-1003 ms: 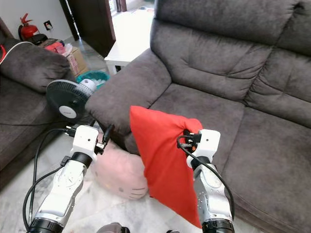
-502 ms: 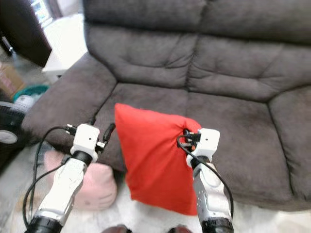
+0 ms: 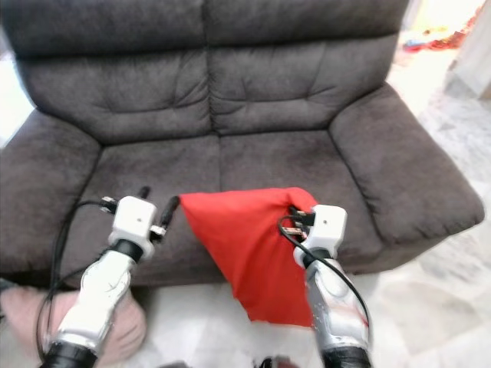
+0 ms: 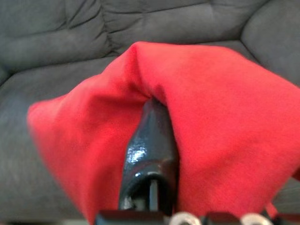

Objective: Move the pillow to the sofa from floor

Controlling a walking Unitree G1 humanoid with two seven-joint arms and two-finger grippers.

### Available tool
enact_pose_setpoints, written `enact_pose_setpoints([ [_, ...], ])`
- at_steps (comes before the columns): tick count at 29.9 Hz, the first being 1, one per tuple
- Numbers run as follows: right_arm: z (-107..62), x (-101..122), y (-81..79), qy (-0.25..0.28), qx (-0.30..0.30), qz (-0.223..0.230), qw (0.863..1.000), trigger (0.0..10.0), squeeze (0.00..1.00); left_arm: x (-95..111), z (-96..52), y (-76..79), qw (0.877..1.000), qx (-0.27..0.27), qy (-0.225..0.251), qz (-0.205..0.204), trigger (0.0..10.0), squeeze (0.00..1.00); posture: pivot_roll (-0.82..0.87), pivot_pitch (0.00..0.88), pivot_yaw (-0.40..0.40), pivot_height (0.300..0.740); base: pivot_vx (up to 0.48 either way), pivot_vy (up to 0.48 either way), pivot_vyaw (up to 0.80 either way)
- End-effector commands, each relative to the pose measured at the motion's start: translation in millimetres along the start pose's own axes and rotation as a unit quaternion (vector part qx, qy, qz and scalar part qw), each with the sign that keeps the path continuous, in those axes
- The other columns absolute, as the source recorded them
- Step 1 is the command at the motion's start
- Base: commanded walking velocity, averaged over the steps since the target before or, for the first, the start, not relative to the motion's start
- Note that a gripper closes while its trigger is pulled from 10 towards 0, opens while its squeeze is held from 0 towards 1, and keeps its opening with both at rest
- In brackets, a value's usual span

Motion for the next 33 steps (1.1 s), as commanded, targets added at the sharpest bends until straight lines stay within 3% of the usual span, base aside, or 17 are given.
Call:
enact_pose_setpoints([
  [1,9.1,33,-29.0,0.064,0.067,-0.026,0.995,10.0,0.00,-8,-7.0,-9.9,1.000,-0.004,-0.018,-0.014,10.0,0.00,0.14,0.061,0.014,0.740,0.000,0.000,0.00],
  [6,7.6,37,-27.7,0.050,0.102,-0.070,0.991,10.0,0.00,-13,-14.7,-11.7,0.996,-0.079,-0.037,-0.033,10.0,0.00,0.14,0.050,0.011,0.740,0.000,0.000,0.00],
  [10,4.7,36,-33.1,0.020,0.162,-0.133,0.978,10.0,0.00,-28,-26.8,-15.4,0.985,-0.154,-0.074,-0.005,10.0,0.00,0.14,0.042,0.011,0.740,0.000,0.000,0.00],
  [17,-0.1,34,-38.2,-0.003,0.216,-0.176,0.960,10.0,0.00,-42,-42.0,-17.0,0.968,-0.219,-0.115,0.028,10.0,0.00,0.15,0.045,0.008,0.740,0.000,0.000,0.00],
  [18,-0.2,34,-37.1,-0.009,0.223,-0.190,0.956,10.0,0.00,-47,-51.0,-14.9,0.957,-0.256,-0.128,0.047,10.0,0.00,0.15,0.049,0.004,0.740,0.000,0.000,0.00],
  [24,-7.7,29,-41.4,-0.028,0.266,-0.209,0.941,10.0,0.00,-47,-62.5,-17.4,0.940,-0.303,-0.140,0.067,10.0,0.00,0.15,0.056,-0.001,0.740,0.000,0.000,0.00],
  [25,-14.3,22,-46.8,-0.048,0.298,-0.215,0.929,10.0,0.00,-49,-70.2,-18.5,0.927,-0.332,-0.156,0.077,10.0,0.00,0.15,0.058,-0.001,0.740,0.000,0.000,0.00],
  [26,-14.3,22,-46.8,-0.048,0.298,-0.215,0.929,10.0,0.00,-49,-70.2,-18.5,0.927,-0.332,-0.156,0.077,10.0,0.00,0.15,0.058,-0.001,0.740,0.000,0.000,0.00],
  [27,-18.8,17,-49.6,-0.063,0.316,-0.227,0.919,10.0,0.00,-51,-77.4,-19.9,0.915,-0.356,-0.170,0.088,10.0,0.00,0.15,0.060,-0.001,0.740,0.000,0.000,0.00],
  [32,-21.9,11,-45.8,-0.086,0.326,-0.249,0.908,10.0,0.00,-51,-81.4,-28.5,0.905,-0.366,-0.183,0.116,10.0,0.00,0.16,0.065,-0.001,0.740,0.000,0.000,0.00],
  [33,-25.2,7,-42.3,-0.103,0.335,-0.262,0.899,10.0,0.00,-52,-82.8,-32.4,0.903,-0.367,-0.189,0.118,10.0,0.00,0.16,0.066,-0.001,0.740,0.000,0.000,0.00],
])
Point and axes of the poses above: a point about 5 cm out from each wrist's last joint towards the gripper, its own z axis pointing out of the wrist towards the gripper, its own x axis along the axis of the wrist's last joint, y = z × x, the point moved 3 cm from there along z, pointing out of the wrist towards the gripper, and after that the axes turned 9 degrees about z, right-handed, at the moved point
